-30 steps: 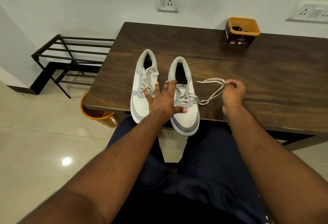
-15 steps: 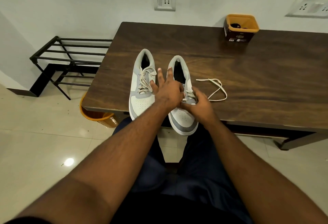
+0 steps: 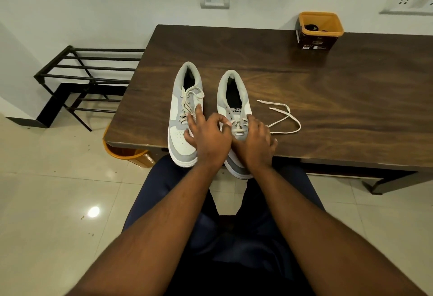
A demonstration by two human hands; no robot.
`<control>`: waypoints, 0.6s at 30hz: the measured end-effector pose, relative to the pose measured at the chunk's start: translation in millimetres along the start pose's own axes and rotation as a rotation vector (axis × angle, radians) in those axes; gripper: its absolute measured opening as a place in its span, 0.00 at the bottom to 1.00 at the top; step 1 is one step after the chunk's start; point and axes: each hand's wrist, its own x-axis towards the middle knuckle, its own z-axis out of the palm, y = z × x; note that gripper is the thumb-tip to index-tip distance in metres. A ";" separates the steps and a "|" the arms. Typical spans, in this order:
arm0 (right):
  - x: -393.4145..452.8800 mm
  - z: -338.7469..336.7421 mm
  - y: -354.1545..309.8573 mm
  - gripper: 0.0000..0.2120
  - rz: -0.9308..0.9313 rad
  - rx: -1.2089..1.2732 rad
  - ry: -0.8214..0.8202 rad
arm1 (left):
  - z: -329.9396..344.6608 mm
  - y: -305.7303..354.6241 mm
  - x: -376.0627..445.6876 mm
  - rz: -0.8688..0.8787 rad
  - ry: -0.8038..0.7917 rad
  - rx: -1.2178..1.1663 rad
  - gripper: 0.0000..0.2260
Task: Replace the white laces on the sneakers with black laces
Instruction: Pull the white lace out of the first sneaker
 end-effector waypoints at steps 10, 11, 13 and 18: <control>7.5 4.4 -13.6 0.31 0.037 0.148 0.013 | 5.1 27.7 41.4 0.272 -0.266 0.435 0.09; 7.7 4.3 -13.2 0.31 0.026 0.130 0.015 | 5.8 24.8 41.1 0.273 -0.243 0.367 0.08; 8.2 4.4 -11.6 0.33 0.008 0.105 0.013 | 6.8 17.1 36.4 0.204 -0.158 0.140 0.07; 9.9 5.5 -11.2 0.42 0.001 0.082 -0.010 | 5.2 2.9 17.9 -0.057 0.165 -0.277 0.06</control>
